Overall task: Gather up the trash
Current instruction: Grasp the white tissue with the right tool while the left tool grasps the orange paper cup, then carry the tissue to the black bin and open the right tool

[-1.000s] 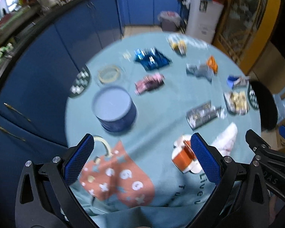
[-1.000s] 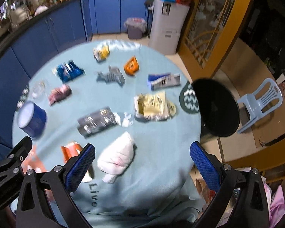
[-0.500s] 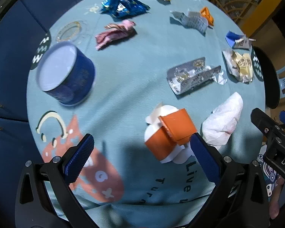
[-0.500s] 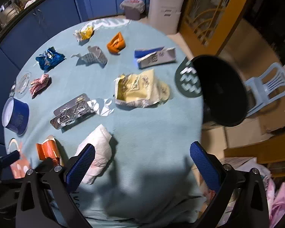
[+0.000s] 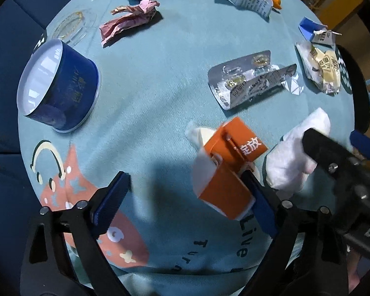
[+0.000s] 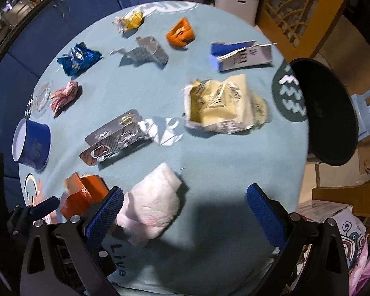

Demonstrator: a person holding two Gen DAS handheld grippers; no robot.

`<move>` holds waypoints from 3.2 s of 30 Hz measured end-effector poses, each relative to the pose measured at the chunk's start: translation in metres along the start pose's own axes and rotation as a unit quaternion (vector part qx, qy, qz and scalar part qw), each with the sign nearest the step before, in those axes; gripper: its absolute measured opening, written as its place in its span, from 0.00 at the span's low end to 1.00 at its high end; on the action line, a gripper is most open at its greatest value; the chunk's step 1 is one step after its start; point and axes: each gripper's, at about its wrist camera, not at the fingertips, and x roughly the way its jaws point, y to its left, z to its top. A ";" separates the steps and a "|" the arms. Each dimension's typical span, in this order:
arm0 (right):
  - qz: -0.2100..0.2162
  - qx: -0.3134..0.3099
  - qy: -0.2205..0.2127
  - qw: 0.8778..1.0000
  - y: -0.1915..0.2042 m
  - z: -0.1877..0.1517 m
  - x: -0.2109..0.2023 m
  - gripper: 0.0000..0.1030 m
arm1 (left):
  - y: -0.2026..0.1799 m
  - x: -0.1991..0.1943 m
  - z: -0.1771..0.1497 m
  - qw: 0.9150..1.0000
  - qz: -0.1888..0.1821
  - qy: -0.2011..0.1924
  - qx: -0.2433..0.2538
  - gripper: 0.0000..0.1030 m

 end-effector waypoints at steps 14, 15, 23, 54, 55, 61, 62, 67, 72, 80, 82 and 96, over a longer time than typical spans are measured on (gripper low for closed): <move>0.024 -0.006 0.031 0.999 0.018 -0.002 0.016 0.24 | 0.034 -0.017 0.027 0.998 -0.018 -0.041 -0.033 0.27; 0.026 -0.007 0.030 0.999 0.019 -0.002 0.016 0.22 | 0.038 -0.018 0.026 0.998 -0.029 -0.042 -0.038 0.26; 0.033 -0.009 0.013 0.999 0.023 -0.002 0.006 0.15 | 0.058 -0.030 0.019 0.994 -0.057 -0.070 -0.057 0.15; 0.016 0.046 -0.119 0.992 -0.046 0.034 -0.064 0.15 | -0.048 -0.116 0.065 0.974 -0.002 -0.225 0.026 0.15; 0.016 0.049 -0.121 0.991 -0.049 0.035 -0.065 0.15 | -0.052 -0.117 0.067 0.974 -0.002 -0.227 0.030 0.15; 0.008 0.074 -0.135 0.988 -0.078 0.047 -0.068 0.14 | -0.088 -0.120 0.086 0.970 -0.004 -0.237 0.054 0.15; 0.006 0.080 -0.137 0.987 -0.085 0.049 -0.068 0.14 | -0.093 -0.120 0.088 0.969 -0.004 -0.238 0.057 0.15; -0.004 0.103 -0.147 0.984 -0.114 0.057 -0.068 0.14 | -0.125 -0.119 0.104 0.967 -0.007 -0.243 0.077 0.15; -0.011 0.124 -0.152 0.981 -0.141 0.067 -0.064 0.14 | -0.155 -0.115 0.119 0.965 -0.006 -0.245 0.092 0.15; -0.028 0.151 -0.156 0.976 -0.183 0.077 -0.051 0.14 | -0.201 -0.100 0.140 0.964 0.001 -0.242 0.109 0.15; -0.030 0.159 -0.153 0.975 -0.193 0.080 -0.045 0.14 | -0.211 -0.095 0.144 0.964 0.005 -0.240 0.115 0.15; -0.055 0.229 -0.119 0.965 -0.278 0.089 0.002 0.15 | -0.278 -0.054 0.173 0.963 0.028 -0.225 0.147 0.15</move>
